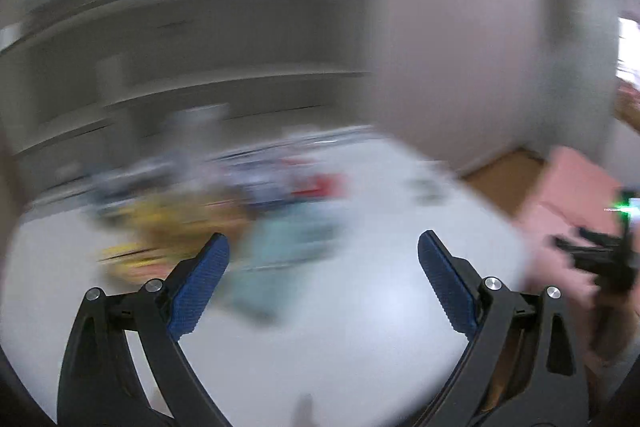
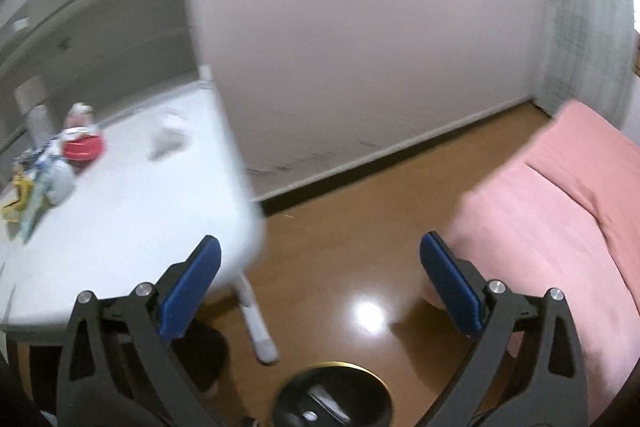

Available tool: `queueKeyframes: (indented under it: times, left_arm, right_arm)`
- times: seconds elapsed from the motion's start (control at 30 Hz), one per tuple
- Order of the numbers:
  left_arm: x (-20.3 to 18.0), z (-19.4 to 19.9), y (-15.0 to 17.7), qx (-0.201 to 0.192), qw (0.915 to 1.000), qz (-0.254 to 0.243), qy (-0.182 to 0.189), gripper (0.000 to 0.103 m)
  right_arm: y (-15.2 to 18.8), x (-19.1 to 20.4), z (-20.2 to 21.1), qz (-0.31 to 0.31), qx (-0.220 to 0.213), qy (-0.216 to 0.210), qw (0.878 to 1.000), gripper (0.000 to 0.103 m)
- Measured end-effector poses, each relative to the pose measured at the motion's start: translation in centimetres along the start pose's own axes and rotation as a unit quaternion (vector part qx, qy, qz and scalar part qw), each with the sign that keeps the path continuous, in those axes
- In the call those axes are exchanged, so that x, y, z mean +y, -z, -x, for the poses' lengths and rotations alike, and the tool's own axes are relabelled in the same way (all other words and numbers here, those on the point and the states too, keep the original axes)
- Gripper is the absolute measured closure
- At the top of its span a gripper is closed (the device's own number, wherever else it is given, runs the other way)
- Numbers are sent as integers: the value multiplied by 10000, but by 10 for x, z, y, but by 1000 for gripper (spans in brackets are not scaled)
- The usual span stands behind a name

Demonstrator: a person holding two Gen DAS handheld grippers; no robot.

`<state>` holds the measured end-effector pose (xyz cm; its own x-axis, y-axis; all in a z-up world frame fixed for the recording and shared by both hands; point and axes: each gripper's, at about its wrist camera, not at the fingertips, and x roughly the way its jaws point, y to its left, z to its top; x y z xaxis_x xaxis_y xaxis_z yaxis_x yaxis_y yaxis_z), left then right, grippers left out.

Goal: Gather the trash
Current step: 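Grasp the yellow snack box with the left tool while the right tool grasps the white tissue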

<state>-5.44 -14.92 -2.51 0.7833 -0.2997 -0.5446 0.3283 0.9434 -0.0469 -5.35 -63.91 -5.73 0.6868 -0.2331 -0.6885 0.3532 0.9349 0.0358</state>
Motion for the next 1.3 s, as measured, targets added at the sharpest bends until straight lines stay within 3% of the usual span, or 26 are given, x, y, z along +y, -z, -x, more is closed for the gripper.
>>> queueKeyframes:
  times: [0.07,0.13,0.17,0.27,0.33,0.43,0.63,0.9,0.97,1.03,1.07,1.1,1.2,1.3]
  left_arm:
    - [44,-8,3,250,9976,336,-545,11]
    - [81,-12,12,539,9925,827,-724,11]
    - [97,-10,17,640,9901,1084,-616,11]
    - [130,-22,30,1000,9710,2169,-109,11]
    - [136,-31,40,1109,9598,2577,-70,11]
    - [133,-34,48,1189,9538,2750,-202,11]
    - [137,-57,47,1166,9337,3383,112,10]
    - [133,-85,27,1036,9417,3189,-280,9]
    - [129,-90,23,1035,9481,2982,-390,9]
    - [121,-97,20,1012,9602,2565,-454,19]
    - [116,-100,20,1039,9663,2315,-437,67]
    - [115,-103,22,1093,9677,2242,-368,84]
    - [117,-101,24,1031,9678,2285,-240,89]
    - [119,-89,20,793,9738,2078,-470,96]
  right_arm:
    - [-19,29,-7,250,-49,-212,9995,7]
    - [-31,49,-14,424,-58,-367,9984,7]
    - [-38,59,-20,496,-27,-476,9976,7]
    - [-53,89,-37,679,-10,-662,9955,7]
    - [-61,105,-44,819,-23,-705,9941,7]
    - [-72,122,-67,978,76,-719,9926,7]
    - [-85,141,-105,1066,291,-765,9909,7]
    - [-102,158,-137,1170,797,-793,9867,8]
    - [-104,160,-143,1203,900,-811,9853,12]
    - [-106,163,-148,1222,964,-882,9839,32]
    - [-107,164,-152,1239,1035,-914,9827,54]
    - [-107,165,-155,1234,1097,-968,9815,62]
    - [-109,170,-155,1274,1034,-1093,9804,64]
    - [-105,176,-144,1386,832,-1110,9806,65]
